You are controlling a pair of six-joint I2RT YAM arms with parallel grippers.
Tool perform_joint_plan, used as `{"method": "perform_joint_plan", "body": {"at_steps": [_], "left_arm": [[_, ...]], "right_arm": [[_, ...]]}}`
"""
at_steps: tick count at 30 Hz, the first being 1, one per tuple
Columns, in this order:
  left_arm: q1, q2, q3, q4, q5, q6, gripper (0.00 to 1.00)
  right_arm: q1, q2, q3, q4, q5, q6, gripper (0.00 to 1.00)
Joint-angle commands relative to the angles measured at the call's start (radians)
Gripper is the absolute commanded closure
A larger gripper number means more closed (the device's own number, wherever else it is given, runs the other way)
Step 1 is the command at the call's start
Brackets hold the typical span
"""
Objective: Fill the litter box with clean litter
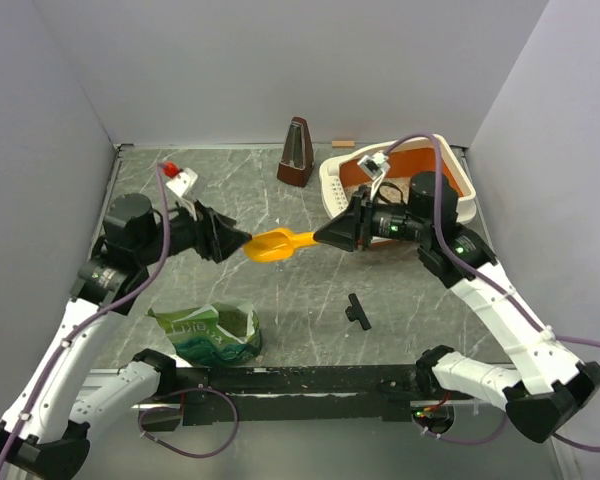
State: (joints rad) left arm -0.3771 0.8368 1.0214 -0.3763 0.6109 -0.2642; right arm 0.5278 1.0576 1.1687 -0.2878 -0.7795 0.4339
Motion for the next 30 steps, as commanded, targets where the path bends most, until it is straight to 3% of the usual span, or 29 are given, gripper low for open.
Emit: {"method": "perform_joint_plan", "body": {"at_steps": [1,7,12,20,23,30], "left_arm": [[-0.003,0.039,0.201,-0.267,-0.275,0.106,0.36],[-0.062,0.028,0.351,-0.458,-0.465,0.216,0.35],[-0.111,-0.017,0.364,-0.581,-0.519,0.350,0.37],[-0.147,-0.215,0.204,-0.664,-0.462,0.535,0.43],[-0.195,-0.283,0.181,-0.708,-0.468,0.552,0.43],[-0.241,-0.514,0.163,-0.707,-0.337,0.579,0.39]], "right_arm": [[0.001,-0.105,0.080,-0.220,0.189,-0.081,1.00],[0.001,-0.165,0.066,-0.364,0.256,-0.116,1.00],[0.001,-0.217,0.011,-0.369,0.186,-0.093,1.00],[0.003,-0.292,0.074,-0.455,0.086,-0.077,1.00],[0.003,-0.307,0.063,-0.470,0.071,-0.075,1.00],[0.006,-0.318,0.055,-0.499,0.029,-0.078,1.00]]}}
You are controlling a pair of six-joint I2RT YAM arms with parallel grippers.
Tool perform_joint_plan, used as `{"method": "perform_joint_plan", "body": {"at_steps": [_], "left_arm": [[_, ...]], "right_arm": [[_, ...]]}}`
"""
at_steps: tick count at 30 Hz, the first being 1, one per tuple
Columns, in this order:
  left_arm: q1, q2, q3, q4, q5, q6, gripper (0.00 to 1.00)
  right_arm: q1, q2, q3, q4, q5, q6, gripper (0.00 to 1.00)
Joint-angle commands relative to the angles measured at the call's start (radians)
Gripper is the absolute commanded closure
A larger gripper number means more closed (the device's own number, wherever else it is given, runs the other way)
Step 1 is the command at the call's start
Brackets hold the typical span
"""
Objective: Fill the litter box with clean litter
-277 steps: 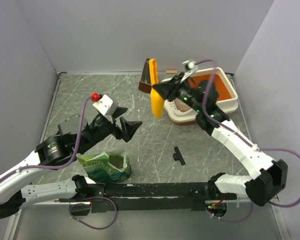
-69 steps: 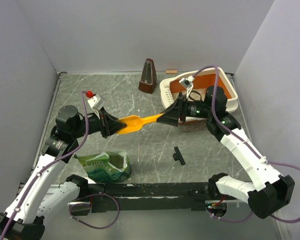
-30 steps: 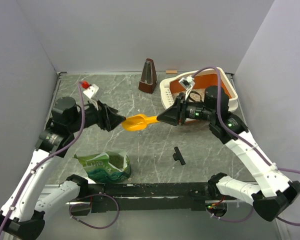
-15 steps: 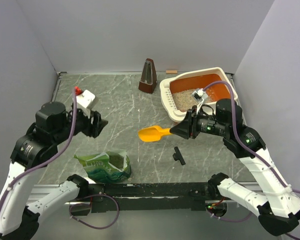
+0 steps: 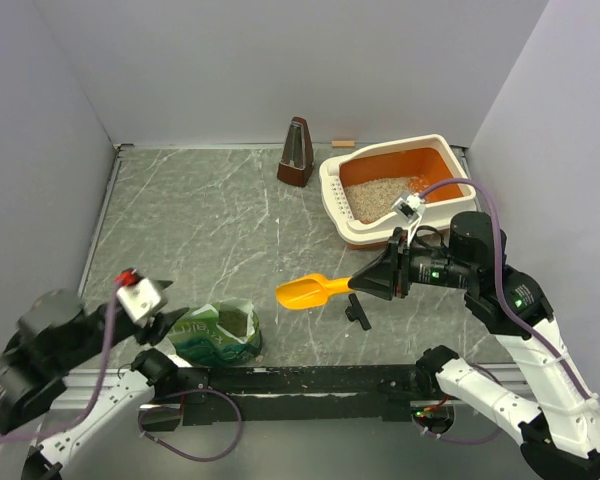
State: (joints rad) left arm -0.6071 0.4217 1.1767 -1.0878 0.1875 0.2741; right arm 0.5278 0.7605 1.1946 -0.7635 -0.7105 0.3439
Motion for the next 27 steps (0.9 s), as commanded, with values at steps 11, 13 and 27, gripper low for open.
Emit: {"method": "perform_joint_plan", "body": {"at_steps": [11,13,27], "left_arm": [[-0.088,-0.133,-0.006,-0.032,0.052,0.025,0.28],[-0.106,-0.126,-0.014,-0.038,0.032,0.033,0.28],[-0.163,-0.075,-0.111,-0.027,-0.105,0.097,0.39]], "right_arm": [[0.015,-0.107,-0.062,0.021,-0.027,0.067,1.00],[0.015,-0.119,-0.076,0.027,-0.027,0.076,1.00],[0.044,-0.080,-0.033,0.064,-0.073,0.102,1.00]]}}
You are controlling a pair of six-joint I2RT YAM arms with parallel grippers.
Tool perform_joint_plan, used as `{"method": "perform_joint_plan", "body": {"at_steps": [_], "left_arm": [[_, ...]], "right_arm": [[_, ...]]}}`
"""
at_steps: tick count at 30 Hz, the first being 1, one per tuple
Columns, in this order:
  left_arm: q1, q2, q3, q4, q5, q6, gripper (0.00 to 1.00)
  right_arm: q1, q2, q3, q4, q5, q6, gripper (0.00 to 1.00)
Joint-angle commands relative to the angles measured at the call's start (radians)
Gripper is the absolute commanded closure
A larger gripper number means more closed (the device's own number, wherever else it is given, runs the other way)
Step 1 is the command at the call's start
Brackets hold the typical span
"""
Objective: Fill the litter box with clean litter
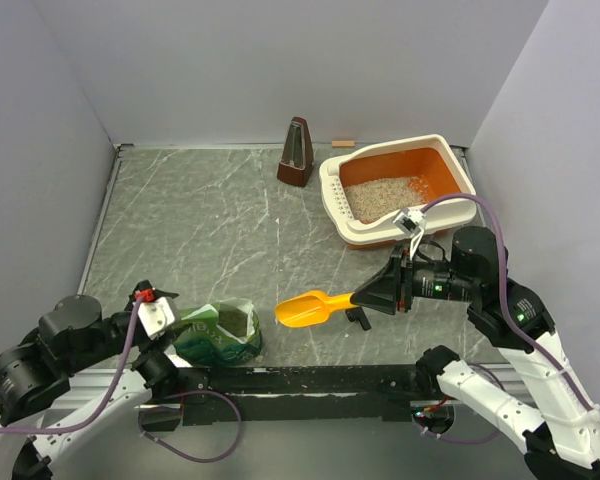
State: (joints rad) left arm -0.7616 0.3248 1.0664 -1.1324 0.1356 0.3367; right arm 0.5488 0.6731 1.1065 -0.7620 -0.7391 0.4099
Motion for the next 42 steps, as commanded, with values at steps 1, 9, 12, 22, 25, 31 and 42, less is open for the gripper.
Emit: {"method": "perform_joint_plan", "body": {"at_steps": [1,9,12,22,25,31,42], "left_arm": [[-0.007,0.026,-0.003,0.017,-0.053,0.036,0.47],[-0.007,0.053,-0.066,0.042,-0.037,0.022,0.99],[-0.007,0.034,-0.082,0.075,-0.015,0.016,0.99],[-0.007,0.005,-0.052,0.114,0.028,0.012,0.99],[-0.005,-0.015,-0.052,0.150,0.088,0.007,0.99],[0.015,0.016,-0.068,0.295,0.165,0.002,0.99],[0.031,0.155,-0.020,0.623,0.160,0.061,0.99]], "right_arm": [[0.034,0.022,0.068,0.064,-0.043,0.040,1.00],[0.141,0.160,0.150,0.076,0.040,0.061,1.00],[0.172,0.212,0.174,0.085,0.069,0.069,1.00],[0.284,0.400,0.230,0.145,0.199,0.116,1.00],[0.313,0.477,0.251,0.158,0.233,0.125,1.00],[0.375,0.643,0.332,0.116,0.311,0.144,1.00],[0.390,0.790,0.463,-0.181,0.641,0.173,1.00]]}}
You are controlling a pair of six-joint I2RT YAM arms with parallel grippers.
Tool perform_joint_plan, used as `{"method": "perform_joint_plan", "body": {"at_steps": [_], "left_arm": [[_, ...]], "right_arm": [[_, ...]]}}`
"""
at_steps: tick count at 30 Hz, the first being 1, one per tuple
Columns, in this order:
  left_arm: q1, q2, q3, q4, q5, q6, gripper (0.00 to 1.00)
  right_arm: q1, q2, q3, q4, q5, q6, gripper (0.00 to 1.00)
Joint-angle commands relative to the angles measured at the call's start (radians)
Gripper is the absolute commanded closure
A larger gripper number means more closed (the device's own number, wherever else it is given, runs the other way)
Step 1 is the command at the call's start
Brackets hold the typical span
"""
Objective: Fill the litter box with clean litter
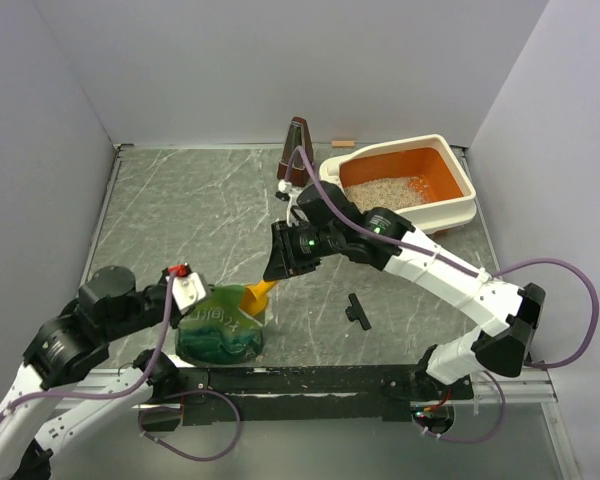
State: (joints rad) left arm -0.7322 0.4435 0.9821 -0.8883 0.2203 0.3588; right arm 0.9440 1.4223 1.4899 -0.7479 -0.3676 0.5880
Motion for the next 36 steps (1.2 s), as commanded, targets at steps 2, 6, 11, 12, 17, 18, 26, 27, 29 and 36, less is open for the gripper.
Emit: {"method": "perform_joint_plan", "body": {"at_steps": [2,6,11,12,17,18,26,27,29,36], "left_arm": [[0.001,0.076,0.090,0.397,0.067,0.061,0.99],[0.001,0.107,0.112,0.481,0.094,0.072,0.99],[0.002,0.084,0.096,0.589,0.129,0.075,0.99],[0.001,0.083,0.098,0.583,0.142,0.080,0.99],[0.002,0.041,0.040,0.520,0.208,0.060,0.99],[0.001,0.023,0.015,0.523,0.223,0.046,0.99],[0.002,-0.063,-0.155,0.522,0.261,-0.024,0.99],[0.001,-0.069,-0.170,0.531,0.267,-0.035,0.99],[0.002,-0.084,-0.198,0.545,0.277,-0.047,0.99],[-0.007,-0.060,-0.217,0.525,0.320,-0.054,0.99]], "right_arm": [[-0.013,0.046,0.116,-0.231,0.320,-0.016,1.00],[-0.020,0.110,0.249,-0.359,0.415,-0.063,1.00],[-0.021,0.193,0.406,-0.484,0.518,-0.105,1.00],[-0.021,0.205,0.426,-0.499,0.529,-0.111,1.00],[-0.019,0.263,0.532,-0.579,0.575,-0.146,1.00],[-0.019,0.273,0.546,-0.588,0.572,-0.155,1.00],[-0.007,0.380,0.655,-0.680,0.601,-0.215,1.00],[-0.008,0.377,0.630,-0.665,0.595,-0.215,1.00],[-0.008,0.363,0.569,-0.627,0.567,-0.212,1.00],[-0.045,0.314,0.341,-0.487,0.449,-0.228,1.00]]}}
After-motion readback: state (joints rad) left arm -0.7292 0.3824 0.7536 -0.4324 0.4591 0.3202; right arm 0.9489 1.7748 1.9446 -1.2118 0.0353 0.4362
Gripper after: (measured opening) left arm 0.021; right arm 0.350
